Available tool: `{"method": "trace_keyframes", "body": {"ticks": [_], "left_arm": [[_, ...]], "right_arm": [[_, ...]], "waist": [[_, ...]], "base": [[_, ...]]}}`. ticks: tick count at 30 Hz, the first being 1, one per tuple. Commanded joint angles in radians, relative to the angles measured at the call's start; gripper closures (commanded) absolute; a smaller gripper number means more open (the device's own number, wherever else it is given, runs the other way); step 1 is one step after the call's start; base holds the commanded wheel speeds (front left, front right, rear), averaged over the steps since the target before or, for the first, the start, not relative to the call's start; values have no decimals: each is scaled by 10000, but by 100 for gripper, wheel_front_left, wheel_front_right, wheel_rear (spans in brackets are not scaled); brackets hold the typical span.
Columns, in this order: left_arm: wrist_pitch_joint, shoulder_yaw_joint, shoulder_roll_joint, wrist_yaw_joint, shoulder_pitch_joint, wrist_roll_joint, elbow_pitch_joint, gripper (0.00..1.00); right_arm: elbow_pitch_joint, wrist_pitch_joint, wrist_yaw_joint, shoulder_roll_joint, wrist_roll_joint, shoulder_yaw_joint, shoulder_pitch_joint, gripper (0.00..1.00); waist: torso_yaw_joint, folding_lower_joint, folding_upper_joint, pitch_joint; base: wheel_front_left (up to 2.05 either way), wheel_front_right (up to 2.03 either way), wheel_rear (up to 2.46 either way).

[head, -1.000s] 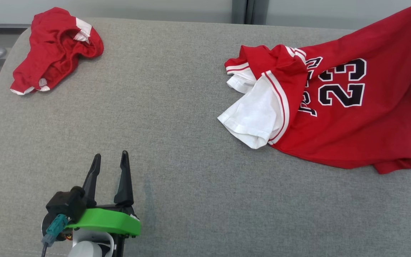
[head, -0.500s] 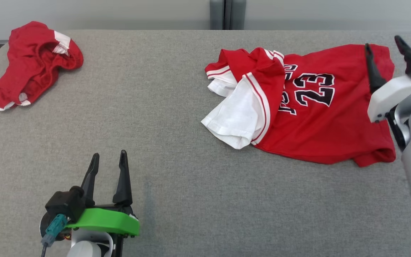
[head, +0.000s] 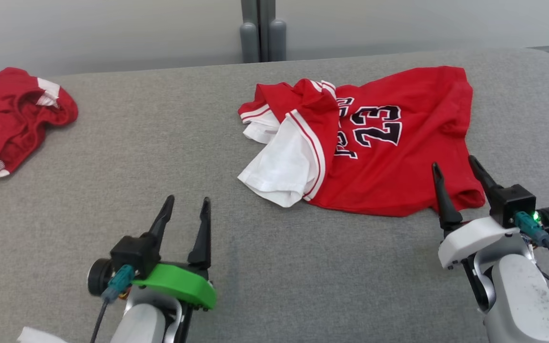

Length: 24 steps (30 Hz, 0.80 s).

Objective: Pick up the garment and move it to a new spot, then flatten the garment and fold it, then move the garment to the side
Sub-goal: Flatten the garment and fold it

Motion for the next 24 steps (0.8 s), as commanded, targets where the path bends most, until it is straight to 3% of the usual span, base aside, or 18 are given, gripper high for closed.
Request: {"method": "trace_keyframes", "body": {"ticks": [1, 9, 19, 24], "left_arm": [[-5, -223, 41, -59, -378, 97, 254, 0], [907, -1889, 430, -75, -2923, -611, 2782, 0], [872, -2329, 799, -78, -4265, -1370, 5060, 0], [714, -2592, 868, -79, -4559, -1667, 5680, 69]], "right_arm": [[-199, -47, -14, 58, -56, 28, 243, 0], [-1126, -46, -14, 286, 122, 402, 781, 0], [-1325, -46, -14, 287, 597, 579, 819, 0], [-1424, -47, -14, 287, 641, 534, 824, 0]], "waist": [[-371, 0, -1, 23], [-1424, 0, -1, 635], [-2181, 0, -1, 1225], [-2244, 0, -1, 1353]], "base": [[0, 0, 0], [0, 0, 0], [0, 0, 0], [0, 0, 0]]}}
